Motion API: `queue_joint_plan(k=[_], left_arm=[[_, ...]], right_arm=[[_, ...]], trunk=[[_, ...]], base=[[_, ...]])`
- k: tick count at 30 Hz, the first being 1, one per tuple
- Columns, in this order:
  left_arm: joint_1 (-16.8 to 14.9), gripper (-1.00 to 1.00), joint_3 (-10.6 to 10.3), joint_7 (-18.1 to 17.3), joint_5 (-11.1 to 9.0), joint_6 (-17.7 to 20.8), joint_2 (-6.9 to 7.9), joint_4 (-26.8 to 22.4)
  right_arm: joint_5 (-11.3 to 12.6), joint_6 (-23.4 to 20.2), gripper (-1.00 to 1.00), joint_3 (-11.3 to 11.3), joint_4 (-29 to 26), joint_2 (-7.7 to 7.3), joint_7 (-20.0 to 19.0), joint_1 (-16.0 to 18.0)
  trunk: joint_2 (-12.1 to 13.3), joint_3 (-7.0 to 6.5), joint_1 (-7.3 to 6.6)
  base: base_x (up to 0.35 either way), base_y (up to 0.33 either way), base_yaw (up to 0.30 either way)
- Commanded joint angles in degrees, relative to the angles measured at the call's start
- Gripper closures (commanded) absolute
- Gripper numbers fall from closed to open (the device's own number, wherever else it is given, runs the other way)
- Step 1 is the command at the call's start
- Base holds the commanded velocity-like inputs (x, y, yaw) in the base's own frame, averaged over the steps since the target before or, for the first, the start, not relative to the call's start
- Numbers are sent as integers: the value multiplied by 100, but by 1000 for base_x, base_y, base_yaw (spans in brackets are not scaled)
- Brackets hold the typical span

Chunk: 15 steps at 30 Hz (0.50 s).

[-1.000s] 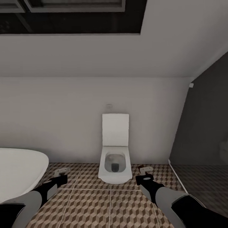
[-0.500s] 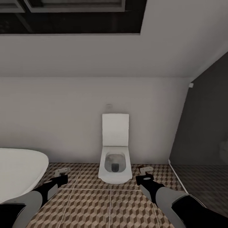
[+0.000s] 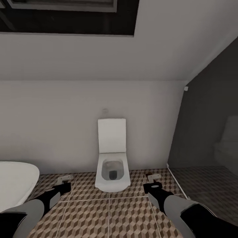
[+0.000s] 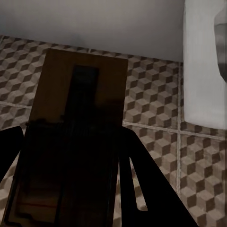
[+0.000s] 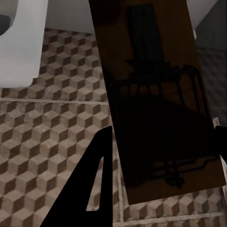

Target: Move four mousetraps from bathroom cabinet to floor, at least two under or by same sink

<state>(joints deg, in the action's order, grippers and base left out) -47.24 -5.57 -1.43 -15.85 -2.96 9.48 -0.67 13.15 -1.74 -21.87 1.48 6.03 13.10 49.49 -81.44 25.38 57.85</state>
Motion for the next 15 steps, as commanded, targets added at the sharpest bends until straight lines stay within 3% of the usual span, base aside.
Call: queue_joint_plan(k=[1,5,15], left_arm=[[-5,100,-49,-15,-49,-21,0,7],[-5,100,-49,-15,-50,-21,1,6],[-5,100,-42,-15,-62,-21,2,6]], right_arm=[[49,-11,100,-51,10,4,8,8],[48,-11,100,-53,10,3,8,8],[47,-11,100,-56,10,3,8,8]], trunk=[[-4,6,0],[-4,6,0],[-4,6,0]], base=[[0,0,-51],[0,-28,-28],[0,-132,-4]])
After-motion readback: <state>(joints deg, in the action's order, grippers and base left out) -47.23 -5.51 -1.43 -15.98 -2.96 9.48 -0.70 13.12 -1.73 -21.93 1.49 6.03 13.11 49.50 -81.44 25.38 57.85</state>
